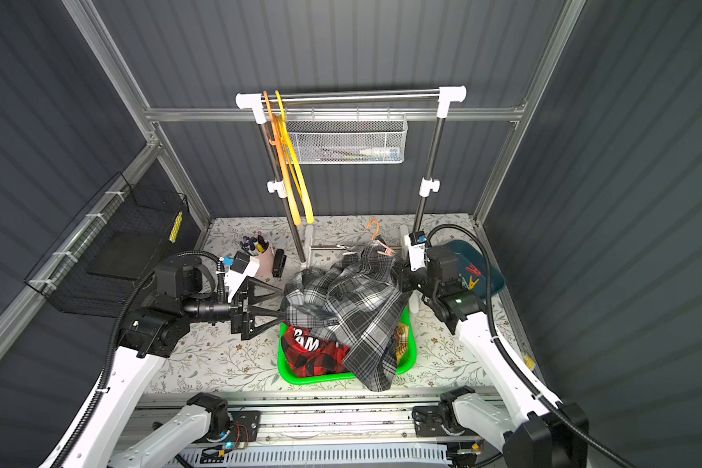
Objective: Remove the clothespins securing long-sleeve shirts to the hanger
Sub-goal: Place the long-sleeve shirt at the bin, then remove the clamp from the hanger.
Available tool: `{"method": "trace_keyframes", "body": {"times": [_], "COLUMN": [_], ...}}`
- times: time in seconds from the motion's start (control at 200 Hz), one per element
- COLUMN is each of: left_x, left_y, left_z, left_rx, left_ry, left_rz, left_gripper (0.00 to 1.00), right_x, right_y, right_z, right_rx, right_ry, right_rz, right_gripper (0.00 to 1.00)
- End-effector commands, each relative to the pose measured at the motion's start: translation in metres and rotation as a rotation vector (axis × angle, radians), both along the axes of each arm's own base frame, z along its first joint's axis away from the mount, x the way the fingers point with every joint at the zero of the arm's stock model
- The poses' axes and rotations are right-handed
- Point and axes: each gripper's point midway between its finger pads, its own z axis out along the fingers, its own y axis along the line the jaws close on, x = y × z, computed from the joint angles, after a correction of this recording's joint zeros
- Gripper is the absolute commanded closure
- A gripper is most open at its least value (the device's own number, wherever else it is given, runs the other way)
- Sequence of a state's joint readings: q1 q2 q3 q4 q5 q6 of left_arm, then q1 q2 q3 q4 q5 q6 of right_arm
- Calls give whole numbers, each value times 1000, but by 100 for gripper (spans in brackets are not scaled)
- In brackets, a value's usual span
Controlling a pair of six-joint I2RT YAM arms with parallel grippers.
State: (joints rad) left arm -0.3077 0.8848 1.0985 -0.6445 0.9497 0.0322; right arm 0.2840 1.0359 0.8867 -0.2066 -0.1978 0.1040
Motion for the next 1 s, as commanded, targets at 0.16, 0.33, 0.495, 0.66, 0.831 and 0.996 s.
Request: {"method": "trace_keyframes", "body": {"times": [0.16,0.33,0.495,0.66,0.831,0.996], "left_x": [64,77,81,89,100,104], "left_y": [19,21,17,12,9,10], "left_z": [12,31,48,44,31,30], "left_rx": [-34,-99,-171,-167,-142,-183], "left_ry": [-70,-97,-129,-100,-37,-29], "left_rz": [357,414,400,387,397,429], "left_gripper": [0,0,5,9,15,18], "right_x": [-46,-69,-88,-101,-109,-116], "right_y": [39,64,90,105,114,122], "right_z": [55,56,54,68,83,92], "right_rx": [61,9,7,57,91,129], "right_ry": [-196,-190,-166,-185,-207,-221], "right_rz": [294,424,555,637,692,738], "right_gripper": [100,100,100,100,100,100]}}
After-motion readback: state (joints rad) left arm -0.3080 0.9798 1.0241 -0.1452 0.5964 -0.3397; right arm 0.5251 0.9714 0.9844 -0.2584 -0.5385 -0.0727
